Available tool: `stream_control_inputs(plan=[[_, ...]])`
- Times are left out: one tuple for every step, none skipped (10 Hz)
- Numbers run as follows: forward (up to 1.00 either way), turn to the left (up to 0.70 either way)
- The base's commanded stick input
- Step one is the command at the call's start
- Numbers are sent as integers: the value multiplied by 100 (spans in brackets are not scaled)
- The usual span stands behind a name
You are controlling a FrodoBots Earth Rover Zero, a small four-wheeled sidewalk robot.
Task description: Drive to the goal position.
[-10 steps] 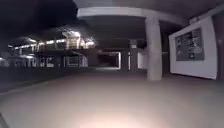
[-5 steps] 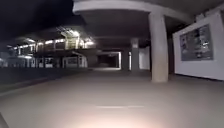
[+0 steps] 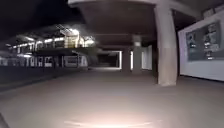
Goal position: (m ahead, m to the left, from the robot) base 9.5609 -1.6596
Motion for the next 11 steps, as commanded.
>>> stream_control_inputs(plan=[[100,-4],[100,-4],[100,-4],[100,-4],[100,-4],[100,-4],[100,-4],[100,-4],[100,-4],[100,-4],[100,-4]])
